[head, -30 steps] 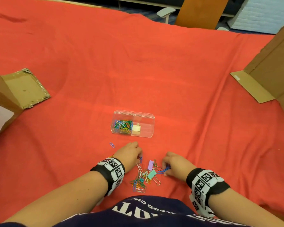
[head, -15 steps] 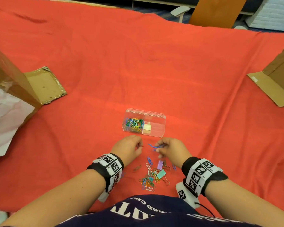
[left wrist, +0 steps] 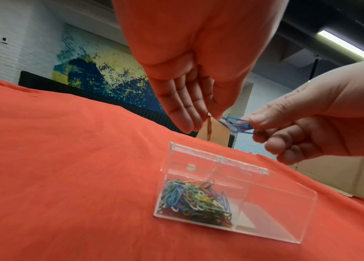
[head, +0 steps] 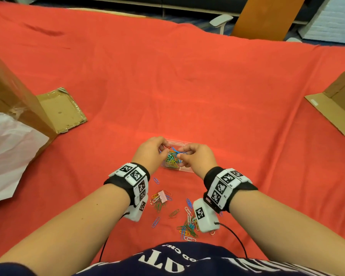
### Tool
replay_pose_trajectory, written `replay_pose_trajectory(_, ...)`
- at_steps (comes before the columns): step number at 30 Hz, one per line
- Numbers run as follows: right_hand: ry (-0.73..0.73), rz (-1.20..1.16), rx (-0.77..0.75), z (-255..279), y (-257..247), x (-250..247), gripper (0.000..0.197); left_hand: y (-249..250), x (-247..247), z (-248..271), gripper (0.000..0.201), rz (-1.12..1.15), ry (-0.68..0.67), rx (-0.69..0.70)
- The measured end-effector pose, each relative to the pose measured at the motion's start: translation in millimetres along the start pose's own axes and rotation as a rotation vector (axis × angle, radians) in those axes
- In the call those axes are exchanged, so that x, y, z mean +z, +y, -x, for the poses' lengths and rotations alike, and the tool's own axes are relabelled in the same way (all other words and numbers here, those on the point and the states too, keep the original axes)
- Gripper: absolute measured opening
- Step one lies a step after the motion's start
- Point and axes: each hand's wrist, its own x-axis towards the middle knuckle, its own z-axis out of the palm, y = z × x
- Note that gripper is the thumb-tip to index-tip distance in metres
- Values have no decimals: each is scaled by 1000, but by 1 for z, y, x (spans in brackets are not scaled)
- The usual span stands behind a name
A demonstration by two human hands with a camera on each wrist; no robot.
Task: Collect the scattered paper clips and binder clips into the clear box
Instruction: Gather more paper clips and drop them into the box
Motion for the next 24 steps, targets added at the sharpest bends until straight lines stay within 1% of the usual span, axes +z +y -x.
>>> replay_pose_trajectory(3,-30,55,1,-3,3,0,25,-3,2,-4,18,-6,-26,-44)
replay_pose_trajectory(5,-36,184,-47,1,7,-4,28,-8,4,0,16,-6,-41,-68)
replay_pose_trajectory(7,-28,348,-122,10,12,-10,24,-13,6,8,8,-30,-74,-69)
replay_pose_trajectory(8,-46,404,-154,16,16,-13,20,-17,7,14,10,-39,-117,-67)
replay_pose_trajectory(9,-81,452,-169,22,21,-15,17,-22,8,20,17,-51,-176,-70)
replay_pose_trajectory(11,-173,558,-130,33,35,-19,16,-32,11,35,25,-81,-292,-96)
replay_pose_trajectory(12,-220,611,-94,37,43,-20,18,-36,12,42,23,-98,-331,-117)
replay_pose_trajectory(13,-265,660,-55,41,51,-21,21,-41,13,50,19,-118,-356,-135)
replay_pose_trajectory(14,-307,701,-22,45,58,-20,27,-45,15,57,20,-135,-375,-150)
replay_pose_trajectory(15,-344,733,-3,49,64,-18,32,-49,17,63,27,-147,-394,-171)
replay_pose_trajectory(18,-424,802,-34,59,72,-7,41,-58,23,77,46,-154,-416,-229)
replay_pose_trajectory(20,-457,841,-83,65,75,0,47,-59,29,83,52,-157,-407,-242)
replay_pose_trajectory(22,-468,907,-139,69,78,6,50,-57,35,86,46,-160,-386,-229)
replay_pose_trajectory(24,-468,951,-180,72,81,10,45,-55,39,88,31,-163,-359,-196)
